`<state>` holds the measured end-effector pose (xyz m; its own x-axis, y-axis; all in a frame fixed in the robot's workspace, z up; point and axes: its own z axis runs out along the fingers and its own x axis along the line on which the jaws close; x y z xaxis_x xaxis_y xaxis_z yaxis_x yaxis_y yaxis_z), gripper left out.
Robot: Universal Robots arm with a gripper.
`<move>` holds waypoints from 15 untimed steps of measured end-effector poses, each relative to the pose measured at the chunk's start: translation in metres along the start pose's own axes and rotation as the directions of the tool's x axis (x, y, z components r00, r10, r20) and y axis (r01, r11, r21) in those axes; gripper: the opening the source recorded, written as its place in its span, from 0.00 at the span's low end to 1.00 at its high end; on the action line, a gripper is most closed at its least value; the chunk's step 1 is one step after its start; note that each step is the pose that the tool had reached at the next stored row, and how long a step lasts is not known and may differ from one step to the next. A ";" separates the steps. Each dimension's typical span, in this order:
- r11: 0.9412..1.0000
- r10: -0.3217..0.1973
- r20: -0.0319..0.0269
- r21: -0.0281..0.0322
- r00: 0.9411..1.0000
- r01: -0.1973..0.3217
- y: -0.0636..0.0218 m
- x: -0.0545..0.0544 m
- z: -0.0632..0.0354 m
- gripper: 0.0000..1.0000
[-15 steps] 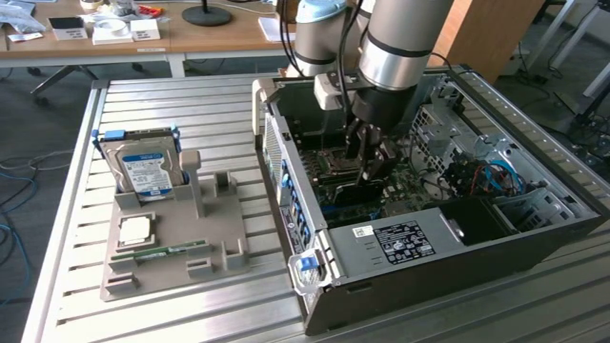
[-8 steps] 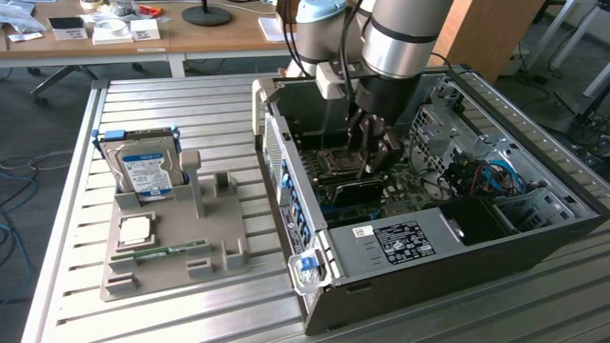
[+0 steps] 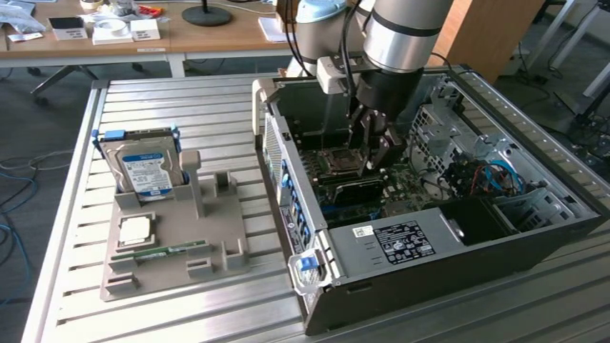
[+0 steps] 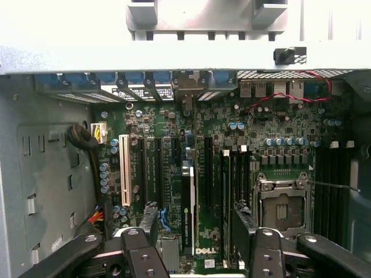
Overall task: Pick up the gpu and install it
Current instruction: 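Press down on the gpu until it lock into place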
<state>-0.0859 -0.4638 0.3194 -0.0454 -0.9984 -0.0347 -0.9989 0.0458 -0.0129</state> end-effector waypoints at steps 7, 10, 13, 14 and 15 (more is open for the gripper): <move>1.000 0.000 0.000 0.000 1.000 0.000 0.0000 0.000 0.0000 0.63; 1.000 0.000 0.000 0.000 1.000 0.000 0.0000 0.000 0.0000 0.62; 1.000 0.000 0.000 0.000 1.000 0.000 0.0000 0.000 0.0000 0.49; 1.000 0.000 0.000 0.000 1.000 0.000 0.0000 0.000 0.0000 0.49; 1.000 0.000 0.000 0.000 1.000 0.000 0.0000 0.000 0.0000 0.44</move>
<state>-0.0858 -0.4639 0.3194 -0.0453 -0.9984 -0.0346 -0.9989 0.0458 -0.0129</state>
